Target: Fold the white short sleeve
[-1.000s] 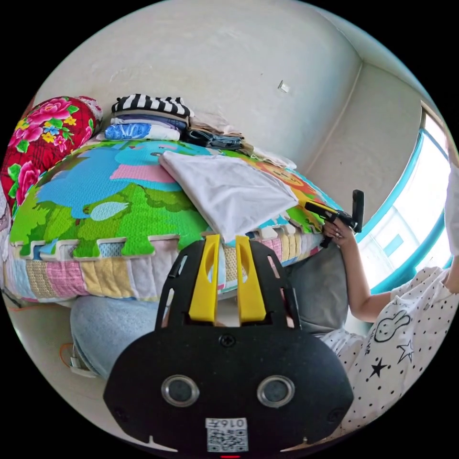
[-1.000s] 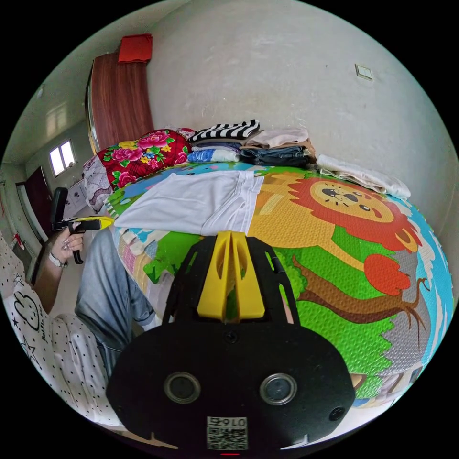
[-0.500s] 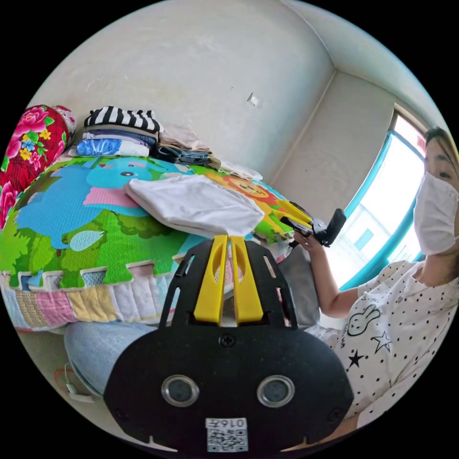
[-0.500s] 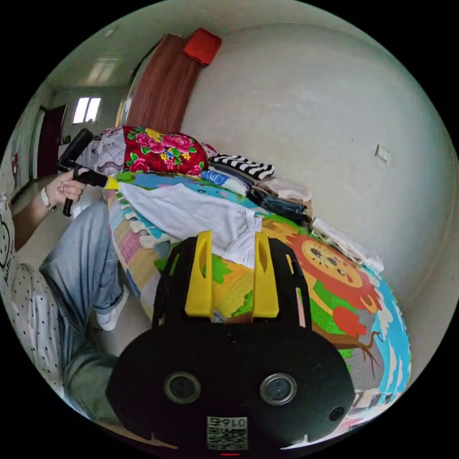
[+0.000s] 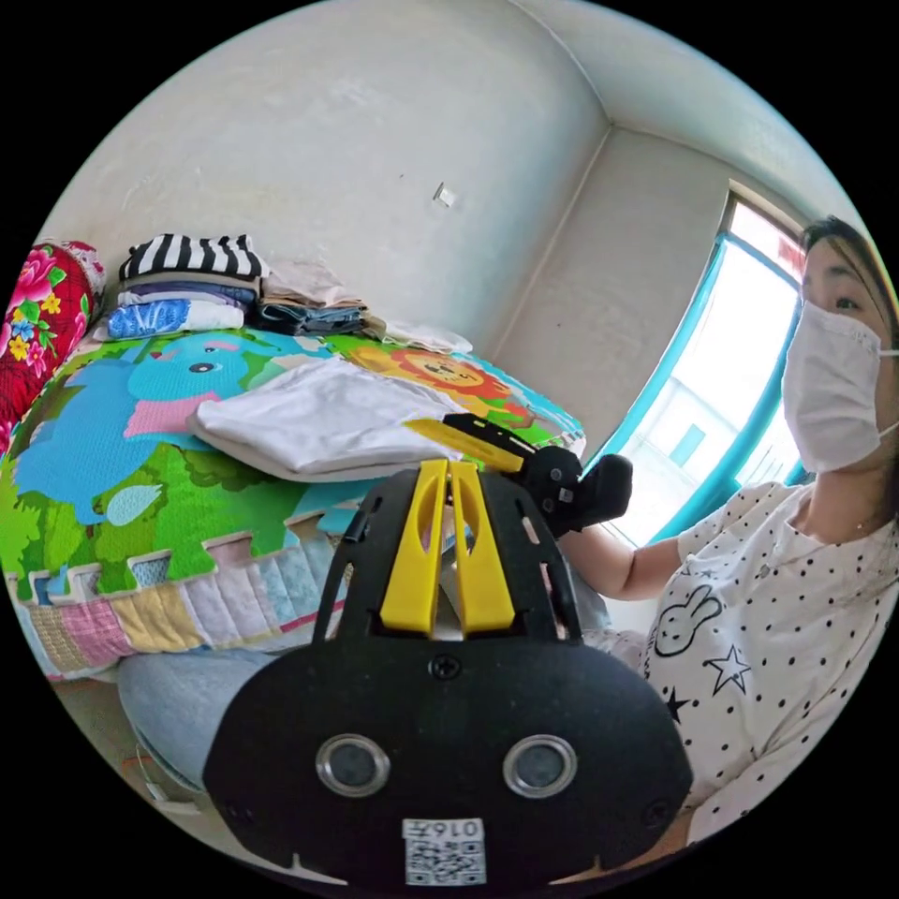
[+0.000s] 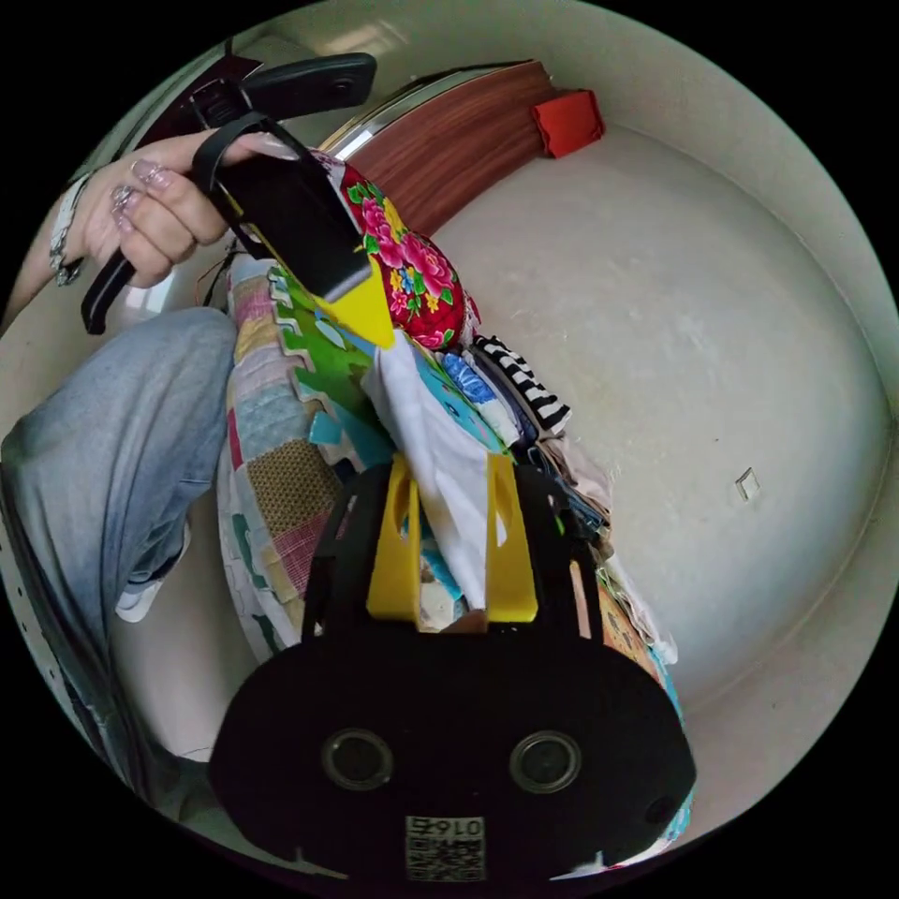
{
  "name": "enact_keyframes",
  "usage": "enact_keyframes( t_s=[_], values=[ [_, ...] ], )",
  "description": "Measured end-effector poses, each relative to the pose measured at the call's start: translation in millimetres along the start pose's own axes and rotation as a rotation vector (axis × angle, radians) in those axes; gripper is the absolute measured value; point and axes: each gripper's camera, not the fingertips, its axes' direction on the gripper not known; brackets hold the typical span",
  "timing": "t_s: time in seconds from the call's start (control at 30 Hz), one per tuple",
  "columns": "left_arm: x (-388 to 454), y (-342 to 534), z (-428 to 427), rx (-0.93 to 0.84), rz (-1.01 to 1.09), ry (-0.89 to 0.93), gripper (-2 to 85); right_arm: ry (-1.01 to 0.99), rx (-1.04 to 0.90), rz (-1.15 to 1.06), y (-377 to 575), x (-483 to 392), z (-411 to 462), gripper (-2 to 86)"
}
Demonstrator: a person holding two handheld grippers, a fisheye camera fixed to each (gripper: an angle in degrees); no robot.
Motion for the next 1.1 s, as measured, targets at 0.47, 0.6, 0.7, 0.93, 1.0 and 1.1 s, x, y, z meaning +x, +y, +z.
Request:
enact_keyframes(
  t_s=[0.47, 0.6, 0.7, 0.93, 1.0, 1.1],
  values=[
    [174, 15, 82, -0.109, 0.541, -0.696, 12.5, -0.267, 0.018, 0.208, -14, 111, -29, 2.4],
    [226, 17, 114, -0.106, 0.69, -0.757, 12.7, -0.244, -0.006, 0.178, -20, 118, -28, 2.1],
    [259, 24, 132, -0.12, 0.819, -0.81, 12.8, -0.22, -0.039, 0.14, -28, 119, -24, 1.7],
    [273, 36, 180, -0.297, 0.936, -1.013, 10.1, -0.313, -0.076, -0.02, -50, 121, -24, 1.3],
    [279, 41, 187, -0.298, 0.964, -1.034, 7.0, -0.349, -0.091, -0.06, -55, 124, -24, 1.6],
    [283, 39, 185, -0.294, 0.966, -1.027, 3.8, -0.384, -0.056, -0.068, -58, 129, -28, 2.6]
  ],
)
